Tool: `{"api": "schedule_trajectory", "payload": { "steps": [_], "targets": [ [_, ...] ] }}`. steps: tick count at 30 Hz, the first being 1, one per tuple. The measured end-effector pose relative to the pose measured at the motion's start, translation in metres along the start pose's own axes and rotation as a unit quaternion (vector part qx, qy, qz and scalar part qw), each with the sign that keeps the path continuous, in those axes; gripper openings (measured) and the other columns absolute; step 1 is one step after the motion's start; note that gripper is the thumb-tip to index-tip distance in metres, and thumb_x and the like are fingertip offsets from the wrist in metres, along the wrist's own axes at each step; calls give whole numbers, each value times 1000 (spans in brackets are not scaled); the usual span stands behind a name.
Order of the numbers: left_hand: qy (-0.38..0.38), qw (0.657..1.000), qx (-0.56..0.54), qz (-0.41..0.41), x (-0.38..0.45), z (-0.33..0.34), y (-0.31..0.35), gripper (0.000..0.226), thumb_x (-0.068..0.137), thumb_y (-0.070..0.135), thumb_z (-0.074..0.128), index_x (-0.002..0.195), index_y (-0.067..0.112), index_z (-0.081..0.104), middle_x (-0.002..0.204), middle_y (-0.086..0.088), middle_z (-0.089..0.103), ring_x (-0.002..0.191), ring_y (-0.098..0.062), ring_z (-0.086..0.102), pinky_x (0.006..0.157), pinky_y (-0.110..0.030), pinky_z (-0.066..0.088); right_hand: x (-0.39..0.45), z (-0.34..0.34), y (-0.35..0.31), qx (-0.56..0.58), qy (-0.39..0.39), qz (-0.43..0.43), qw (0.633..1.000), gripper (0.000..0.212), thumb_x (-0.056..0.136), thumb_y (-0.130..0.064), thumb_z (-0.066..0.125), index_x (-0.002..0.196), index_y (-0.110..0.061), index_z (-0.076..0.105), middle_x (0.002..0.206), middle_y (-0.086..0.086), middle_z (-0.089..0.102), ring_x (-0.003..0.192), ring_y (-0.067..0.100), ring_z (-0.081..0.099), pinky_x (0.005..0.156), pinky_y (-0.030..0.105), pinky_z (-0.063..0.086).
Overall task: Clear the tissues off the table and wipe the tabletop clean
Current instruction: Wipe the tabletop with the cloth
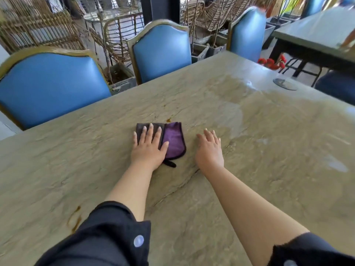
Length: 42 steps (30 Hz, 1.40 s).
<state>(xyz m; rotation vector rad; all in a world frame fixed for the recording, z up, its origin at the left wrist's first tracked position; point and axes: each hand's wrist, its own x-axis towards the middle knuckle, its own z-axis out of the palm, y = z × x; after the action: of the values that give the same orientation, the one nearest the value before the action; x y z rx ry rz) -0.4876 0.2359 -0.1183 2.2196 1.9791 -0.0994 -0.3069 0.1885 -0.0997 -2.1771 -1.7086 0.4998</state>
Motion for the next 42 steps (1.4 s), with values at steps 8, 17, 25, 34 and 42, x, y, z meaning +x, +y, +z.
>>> {"api": "schedule_trajectory", "payload": {
  "steps": [8, 17, 25, 34, 42],
  "targets": [
    [12, 992, -4, 126, 107, -11, 59, 55, 101, 47, 15, 153, 35, 3, 163, 10, -7, 150, -17, -9, 119, -48, -9, 45, 36, -24, -15, 75, 51, 996, 57, 98, -11, 29, 153, -17, 17, 162, -1, 10, 150, 18, -3, 122, 36, -6],
    [25, 994, -19, -100, 159, -22, 28, 62, 95, 62, 10, 153, 39, 2, 163, 1, -11, 148, -32, -15, 116, -57, -11, 50, 40, -29, -88, 29, 22, 995, 54, 102, -26, 16, 154, -13, 6, 163, 5, 1, 149, 30, -10, 119, 50, -8],
    [5, 995, 4, 104, 152, -25, 5, 54, 92, 70, 12, 144, 60, 3, 161, 16, -6, 149, -22, -11, 114, -62, -9, 54, 40, -30, -90, 27, 21, 995, 55, 102, -32, 16, 155, -20, 6, 163, -2, -1, 149, 28, -12, 119, 51, -9],
    [57, 998, -20, -32, 99, -8, 14, 59, 93, 67, 9, 149, 49, 2, 163, 4, -8, 148, -32, -13, 117, -56, -9, 56, 41, -29, -96, 22, 20, 995, 54, 103, -32, 16, 155, -19, 6, 163, -1, -2, 149, 29, -13, 118, 52, -9],
    [47, 978, -42, -200, 44, -12, -99, 62, 92, 68, 14, 150, 48, 7, 163, 4, -5, 150, -23, -5, 119, -52, -2, 34, 38, -41, -114, -4, 15, 993, 54, 104, -34, 17, 154, -19, 11, 163, 4, 4, 149, 34, -8, 119, 54, -4]
  ]
}}
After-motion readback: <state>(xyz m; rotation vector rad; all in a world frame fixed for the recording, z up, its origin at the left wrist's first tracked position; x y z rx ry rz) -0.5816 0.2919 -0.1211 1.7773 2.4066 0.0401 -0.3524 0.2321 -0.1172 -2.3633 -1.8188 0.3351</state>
